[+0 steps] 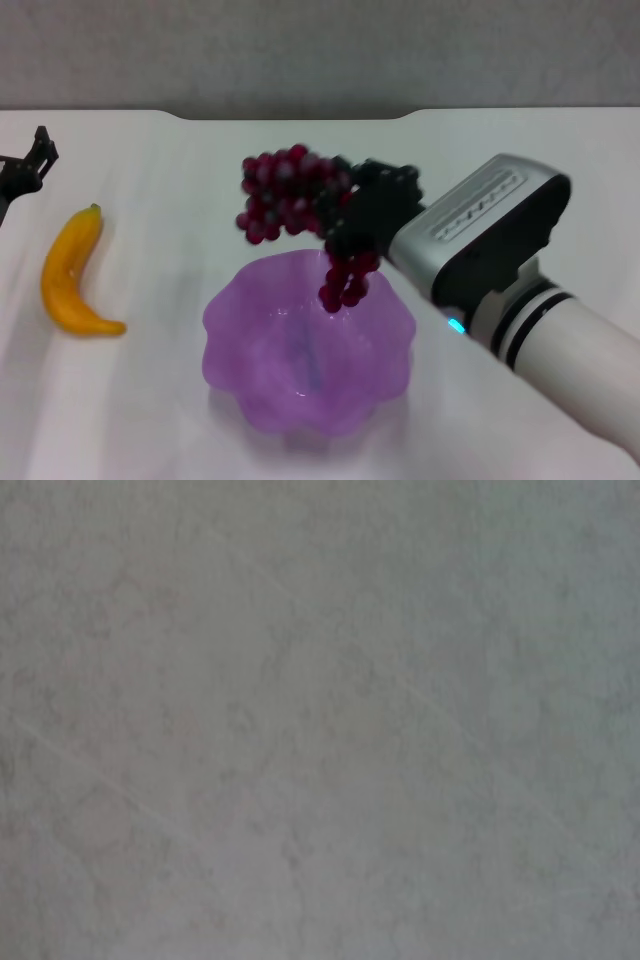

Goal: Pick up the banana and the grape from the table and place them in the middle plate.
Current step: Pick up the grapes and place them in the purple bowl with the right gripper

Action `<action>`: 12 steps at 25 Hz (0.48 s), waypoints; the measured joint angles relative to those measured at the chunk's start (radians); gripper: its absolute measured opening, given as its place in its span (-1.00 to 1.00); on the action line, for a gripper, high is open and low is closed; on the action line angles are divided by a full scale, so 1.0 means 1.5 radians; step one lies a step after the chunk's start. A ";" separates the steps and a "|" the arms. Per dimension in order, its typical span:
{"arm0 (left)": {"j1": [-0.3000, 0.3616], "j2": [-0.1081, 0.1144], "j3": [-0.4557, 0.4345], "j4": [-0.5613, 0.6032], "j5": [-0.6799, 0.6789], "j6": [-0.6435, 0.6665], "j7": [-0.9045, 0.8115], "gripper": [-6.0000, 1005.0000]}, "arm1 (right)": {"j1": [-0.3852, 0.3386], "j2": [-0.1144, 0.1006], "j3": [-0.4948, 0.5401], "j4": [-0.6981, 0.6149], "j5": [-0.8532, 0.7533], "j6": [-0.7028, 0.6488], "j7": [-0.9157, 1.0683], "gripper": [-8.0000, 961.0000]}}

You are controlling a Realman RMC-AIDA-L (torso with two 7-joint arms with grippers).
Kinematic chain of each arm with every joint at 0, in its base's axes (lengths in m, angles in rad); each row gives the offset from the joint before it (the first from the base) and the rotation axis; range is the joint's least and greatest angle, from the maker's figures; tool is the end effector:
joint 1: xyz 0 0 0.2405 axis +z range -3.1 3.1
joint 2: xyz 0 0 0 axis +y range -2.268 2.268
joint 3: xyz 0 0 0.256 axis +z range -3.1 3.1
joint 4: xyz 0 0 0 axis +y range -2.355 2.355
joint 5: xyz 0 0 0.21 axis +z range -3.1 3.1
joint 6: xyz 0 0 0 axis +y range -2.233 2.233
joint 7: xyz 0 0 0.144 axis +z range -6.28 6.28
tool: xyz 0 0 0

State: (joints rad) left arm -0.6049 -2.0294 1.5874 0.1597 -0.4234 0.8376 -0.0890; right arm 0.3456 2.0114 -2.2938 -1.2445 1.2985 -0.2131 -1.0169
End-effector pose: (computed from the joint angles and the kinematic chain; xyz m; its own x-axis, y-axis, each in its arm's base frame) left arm -0.3327 0.4072 0.0374 0.7365 0.0404 0.6752 0.6727 0.0605 -0.7374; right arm 0.1352 0.3362 -0.0938 0.8864 -0.0288 -0.4621 -0.3871 -0.5938 -0.7054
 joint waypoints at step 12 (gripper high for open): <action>0.002 0.000 0.000 0.000 0.000 0.000 0.000 0.58 | -0.022 -0.001 0.003 -0.010 0.006 0.132 0.004 -0.40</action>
State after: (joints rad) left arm -0.6012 -2.0293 1.5875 0.1595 -0.4234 0.8376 -0.0890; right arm 0.3130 2.0094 -2.2892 -1.2594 1.3080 -0.0148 -1.0111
